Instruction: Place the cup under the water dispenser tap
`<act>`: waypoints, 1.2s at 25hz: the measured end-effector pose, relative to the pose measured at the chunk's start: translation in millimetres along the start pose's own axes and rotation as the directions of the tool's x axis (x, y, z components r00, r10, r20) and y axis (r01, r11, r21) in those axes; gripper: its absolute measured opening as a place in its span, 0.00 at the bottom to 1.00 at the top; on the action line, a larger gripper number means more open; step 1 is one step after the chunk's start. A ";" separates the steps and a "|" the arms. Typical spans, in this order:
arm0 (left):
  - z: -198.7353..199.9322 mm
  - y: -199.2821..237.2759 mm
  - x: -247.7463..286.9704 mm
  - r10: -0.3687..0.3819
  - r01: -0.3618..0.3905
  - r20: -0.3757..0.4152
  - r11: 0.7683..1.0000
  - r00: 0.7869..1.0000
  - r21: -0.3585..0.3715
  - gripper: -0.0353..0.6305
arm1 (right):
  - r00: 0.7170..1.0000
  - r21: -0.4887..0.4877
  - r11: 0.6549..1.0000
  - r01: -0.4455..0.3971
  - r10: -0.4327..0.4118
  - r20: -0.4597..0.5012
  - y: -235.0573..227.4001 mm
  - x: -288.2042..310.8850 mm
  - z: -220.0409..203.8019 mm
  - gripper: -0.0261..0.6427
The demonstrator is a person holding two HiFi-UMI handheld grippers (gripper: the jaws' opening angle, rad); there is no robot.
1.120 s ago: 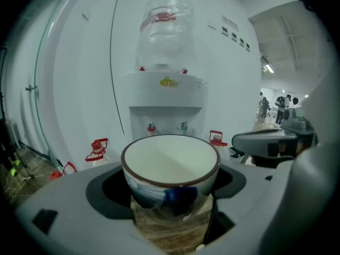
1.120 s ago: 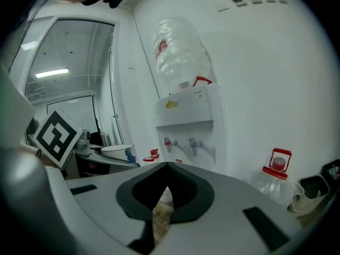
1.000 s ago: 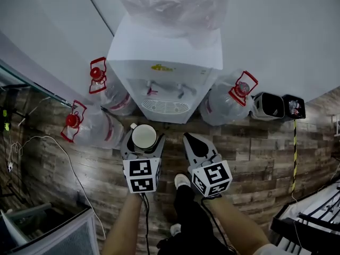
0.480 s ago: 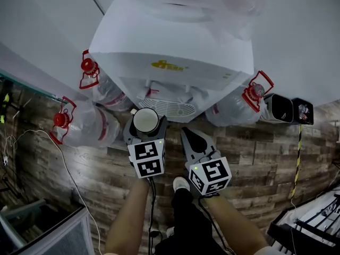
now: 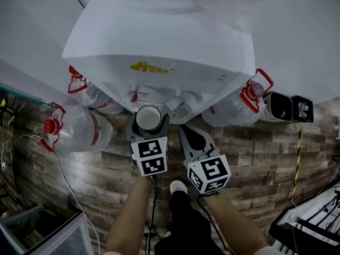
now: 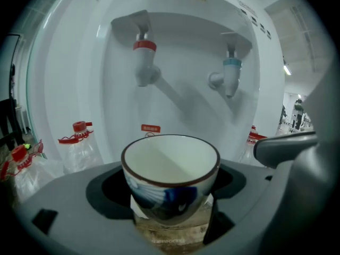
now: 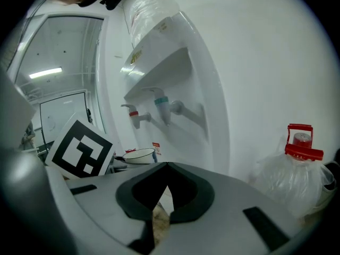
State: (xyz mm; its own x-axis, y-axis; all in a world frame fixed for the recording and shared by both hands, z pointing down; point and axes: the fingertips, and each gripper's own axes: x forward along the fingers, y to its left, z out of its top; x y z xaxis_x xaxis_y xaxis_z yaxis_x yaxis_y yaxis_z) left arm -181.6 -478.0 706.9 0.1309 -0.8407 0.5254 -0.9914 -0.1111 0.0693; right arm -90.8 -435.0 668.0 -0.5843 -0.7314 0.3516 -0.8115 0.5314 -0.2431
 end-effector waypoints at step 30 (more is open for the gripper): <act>-2.5 -56.5 50.6 0.018 -0.020 0.114 1.000 0.993 0.012 0.71 | 0.995 0.054 0.994 0.096 -0.096 -0.011 -63.9 2.3 -23.7 0.07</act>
State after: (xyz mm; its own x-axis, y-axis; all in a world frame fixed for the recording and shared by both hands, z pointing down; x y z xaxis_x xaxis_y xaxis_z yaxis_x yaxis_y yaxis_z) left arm -119.0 -512.9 731.7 0.1119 -0.8975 0.4267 -0.9937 -0.1006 0.0490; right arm -40.1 -460.5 705.8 -0.5038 -0.7744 0.3827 -0.8632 0.4345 -0.2570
